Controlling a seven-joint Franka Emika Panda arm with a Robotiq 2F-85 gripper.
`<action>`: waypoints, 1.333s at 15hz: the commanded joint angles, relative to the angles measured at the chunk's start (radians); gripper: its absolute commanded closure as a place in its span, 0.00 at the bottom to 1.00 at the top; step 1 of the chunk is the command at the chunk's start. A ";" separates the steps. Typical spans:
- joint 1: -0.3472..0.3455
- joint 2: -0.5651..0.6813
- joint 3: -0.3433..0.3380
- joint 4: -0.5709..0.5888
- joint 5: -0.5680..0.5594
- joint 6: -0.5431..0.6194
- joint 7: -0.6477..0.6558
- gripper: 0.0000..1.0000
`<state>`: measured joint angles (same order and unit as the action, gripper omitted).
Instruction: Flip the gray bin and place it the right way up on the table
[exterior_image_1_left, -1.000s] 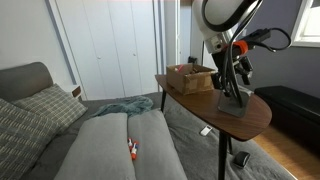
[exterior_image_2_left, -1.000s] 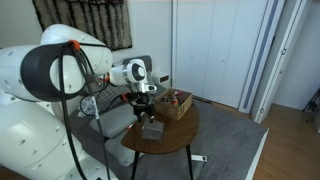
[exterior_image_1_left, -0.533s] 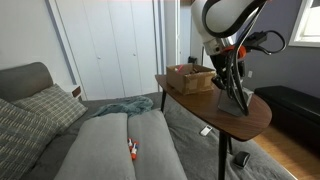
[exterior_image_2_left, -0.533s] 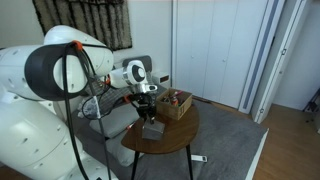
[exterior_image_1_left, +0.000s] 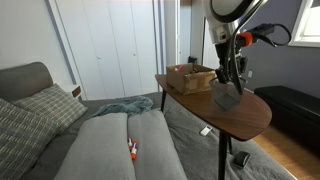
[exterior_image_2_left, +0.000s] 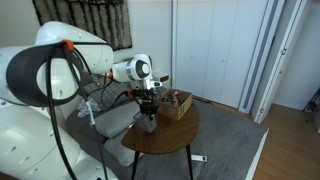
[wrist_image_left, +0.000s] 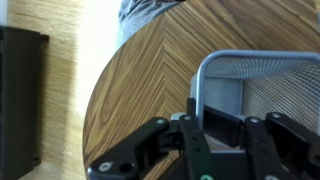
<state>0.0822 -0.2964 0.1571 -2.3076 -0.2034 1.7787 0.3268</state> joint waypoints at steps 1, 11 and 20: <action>-0.009 -0.013 -0.058 0.003 0.154 -0.031 -0.066 0.99; -0.068 -0.015 -0.137 -0.034 0.306 -0.004 -0.076 0.48; -0.063 -0.151 -0.116 -0.012 0.370 -0.058 -0.051 0.00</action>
<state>0.0190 -0.3659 0.0258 -2.3193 0.1373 1.7560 0.2692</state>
